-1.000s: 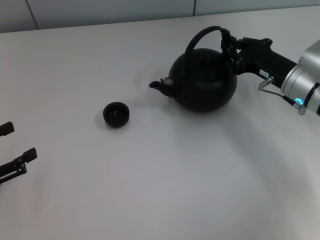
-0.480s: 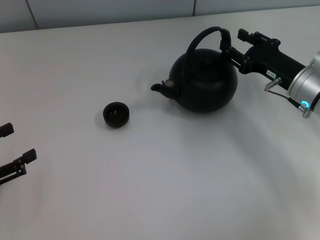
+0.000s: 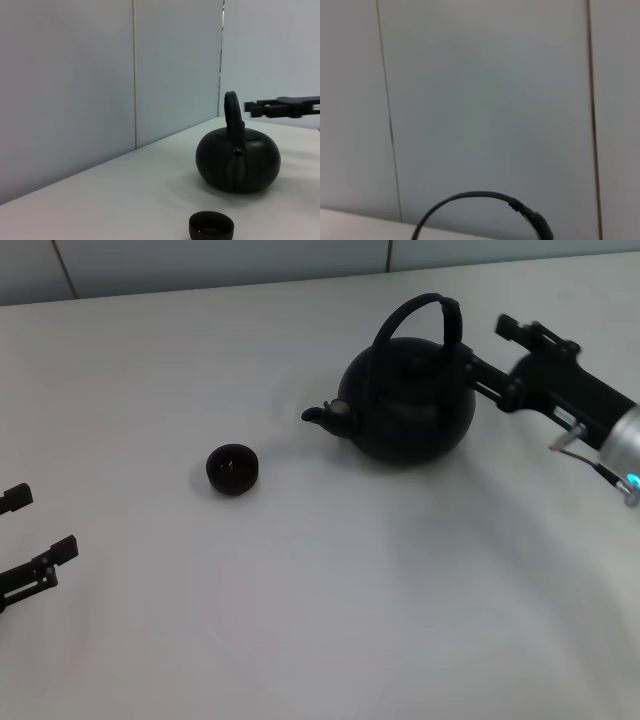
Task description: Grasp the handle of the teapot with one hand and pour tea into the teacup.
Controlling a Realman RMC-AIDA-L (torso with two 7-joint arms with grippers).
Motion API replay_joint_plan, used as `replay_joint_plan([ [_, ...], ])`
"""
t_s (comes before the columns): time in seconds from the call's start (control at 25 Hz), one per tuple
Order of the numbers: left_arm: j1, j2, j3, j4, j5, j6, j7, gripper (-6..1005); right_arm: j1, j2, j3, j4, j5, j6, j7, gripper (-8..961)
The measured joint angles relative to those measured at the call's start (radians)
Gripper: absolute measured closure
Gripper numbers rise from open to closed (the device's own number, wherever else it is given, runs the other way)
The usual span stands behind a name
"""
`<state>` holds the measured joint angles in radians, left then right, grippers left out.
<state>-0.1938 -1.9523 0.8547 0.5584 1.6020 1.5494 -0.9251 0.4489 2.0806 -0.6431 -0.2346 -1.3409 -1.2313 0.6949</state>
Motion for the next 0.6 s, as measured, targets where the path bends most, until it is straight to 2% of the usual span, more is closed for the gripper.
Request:
replay_joint_plan([
  [0.2,-0.013,-0.006,0.004,-0.001,0.004,-0.012,0.000,180,-0.099,0.002,0.073,0.029,0.002,-0.111,-0.005,227],
  [0.4,-0.031,-0.005,0.005,-0.002,0.005,-0.014,-0.004,180,-0.122,-0.002,0.088,0.047,-0.008,-0.156,-0.025,227],
  [0.52,-0.054,0.009,0.006,0.000,0.021,-0.004,-0.017,180,-0.117,-0.012,0.053,-0.004,-0.078,-0.221,-0.001,227],
  [0.6,-0.079,0.022,0.006,0.004,0.056,0.005,-0.040,180,-0.113,-0.026,0.020,-0.087,-0.174,-0.268,0.070,227],
])
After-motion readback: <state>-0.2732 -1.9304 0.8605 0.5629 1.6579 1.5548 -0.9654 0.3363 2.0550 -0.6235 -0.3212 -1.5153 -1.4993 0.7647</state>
